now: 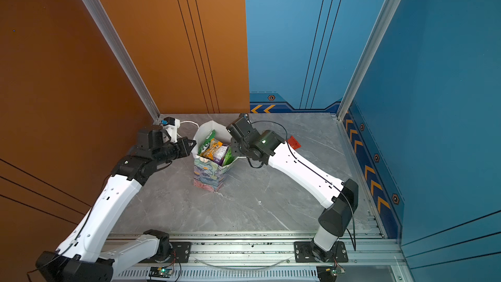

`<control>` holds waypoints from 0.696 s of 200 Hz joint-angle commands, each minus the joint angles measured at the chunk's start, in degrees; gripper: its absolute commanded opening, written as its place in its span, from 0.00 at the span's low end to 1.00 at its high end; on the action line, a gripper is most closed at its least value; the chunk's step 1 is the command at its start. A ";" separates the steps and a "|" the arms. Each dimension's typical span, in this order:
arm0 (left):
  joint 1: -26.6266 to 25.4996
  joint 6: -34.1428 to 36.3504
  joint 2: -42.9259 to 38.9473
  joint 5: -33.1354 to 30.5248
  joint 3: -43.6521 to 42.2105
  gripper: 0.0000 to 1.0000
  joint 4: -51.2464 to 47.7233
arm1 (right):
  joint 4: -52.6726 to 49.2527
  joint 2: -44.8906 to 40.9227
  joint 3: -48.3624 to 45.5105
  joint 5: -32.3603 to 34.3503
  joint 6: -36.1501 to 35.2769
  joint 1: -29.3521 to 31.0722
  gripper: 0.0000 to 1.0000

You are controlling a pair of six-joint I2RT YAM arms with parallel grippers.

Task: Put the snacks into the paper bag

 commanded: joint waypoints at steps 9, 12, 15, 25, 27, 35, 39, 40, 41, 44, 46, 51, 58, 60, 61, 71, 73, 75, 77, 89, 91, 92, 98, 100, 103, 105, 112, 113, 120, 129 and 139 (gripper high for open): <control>0.56 0.01 -1.02 1.35 0.89 0.00 5.46 | 0.39 -0.90 -1.82 2.77 1.61 0.14 0.56; 0.56 0.00 -0.97 1.36 0.87 0.00 5.47 | 0.35 -0.75 -1.83 2.61 1.65 0.14 0.56; 0.51 0.01 -0.94 1.37 0.89 0.00 5.46 | 0.34 -0.57 -1.83 2.47 1.62 0.09 0.56; 0.56 0.02 -0.79 1.37 0.89 0.00 5.48 | 0.39 -0.10 -1.79 1.95 1.58 0.02 0.56; 0.56 0.02 -0.83 1.37 0.86 0.00 5.47 | 0.41 0.15 -1.82 1.80 1.57 0.02 0.56; 0.56 -0.06 -0.85 1.45 0.88 0.00 5.46 | 0.39 0.74 -1.53 1.27 1.52 0.05 0.55; 0.54 -0.02 -0.85 1.45 0.90 0.00 5.47 | 0.43 1.07 -1.41 0.84 1.48 0.04 0.55; 0.55 0.00 -0.85 1.45 0.90 0.00 5.47 | 0.38 1.12 -1.35 0.79 1.48 0.00 0.55; 0.56 -0.03 -0.80 1.45 0.90 0.00 5.46 | 0.38 1.20 -1.24 0.79 1.48 -0.02 0.55; 0.56 -0.06 -0.82 1.41 0.86 0.00 5.46 | 0.37 1.41 -1.14 0.43 1.48 0.00 0.55; 0.50 -0.04 -0.79 1.36 0.85 0.00 5.46 | 0.35 1.54 -1.06 0.27 1.48 0.00 0.55; 0.55 -0.04 -0.89 1.35 0.88 0.00 5.46 | 0.34 2.04 -0.82 -0.28 1.39 0.03 0.55; 0.55 -0.05 -0.88 1.29 0.89 0.00 5.46 | 0.37 2.67 -0.40 -1.11 1.31 -0.03 0.54; 0.52 -0.04 -0.83 1.35 0.88 0.00 5.46 | 0.35 2.78 -0.26 -1.33 1.30 -0.03 0.54; 0.54 -0.01 -0.84 1.36 0.85 0.00 5.46 | 0.39 2.95 -0.17 -1.43 1.30 -0.03 0.54; 0.55 -0.03 -0.89 1.36 0.89 0.00 5.46 | 0.27 3.90 0.39 -2.43 1.17 0.05 0.53; 0.56 -0.01 -0.92 1.37 0.88 0.00 5.46 | 0.30 4.12 0.57 -2.60 1.13 -0.01 0.53; 0.54 0.04 -0.93 1.37 0.85 0.00 5.44 | 0.20 4.33 0.77 -2.73 1.13 0.01 0.52; 0.56 0.01 -0.93 1.34 0.83 0.00 5.46 | 0.15 4.56 0.91 -2.90 1.08 -0.02 0.52; 0.56 0.04 -0.92 1.37 0.90 0.00 5.46 | -0.59 5.49 1.75 -3.45 1.04 0.00 0.48; 0.56 0.07 -0.93 1.37 0.88 0.00 5.46 | -0.66 5.62 1.94 -3.49 0.97 -0.01 0.48; 0.56 0.05 -0.93 1.28 0.85 0.00 5.46 | -0.69 5.64 1.99 -3.49 0.96 -0.02 0.47; 0.56 0.04 -0.93 1.28 0.88 0.00 5.46 | -0.91 5.90 2.12 -3.65 0.88 0.02 0.45; 0.54 0.07 -0.96 1.28 0.88 0.00 5.46 | -0.96 5.92 2.12 -3.65 0.86 -0.04 0.45; 0.56 0.07 -0.94 1.29 0.82 0.00 5.47 | -0.99 6.04 2.12 -3.68 0.86 0.02 0.44; 0.56 0.10 -0.87 1.32 0.86 0.00 5.44 | -1.11 6.13 2.12 -3.72 0.82 0.02 0.43; 0.55 0.03 -0.83 1.32 0.90 0.00 5.46 | -1.23 6.34 2.10 -3.74 0.70 -0.03 0.41; 0.56 0.07 -0.84 1.34 0.90 0.00 5.46 | -1.23 6.40 2.11 -3.74 0.65 0.01 0.40; 0.56 0.04 -0.86 1.44 0.88 0.00 5.46 | -1.53 6.60 4.09 -3.80 0.51 -0.03 0.37; 0.54 0.08 -0.72 1.45 0.87 0.00 5.46 | -2.24 7.09 4.93 -3.97 0.42 0.01 0.34; 0.57 0.24 -0.69 1.44 0.95 0.00 5.46 | -2.66 7.59 5.83 -5.58 0.04 -0.16 0.30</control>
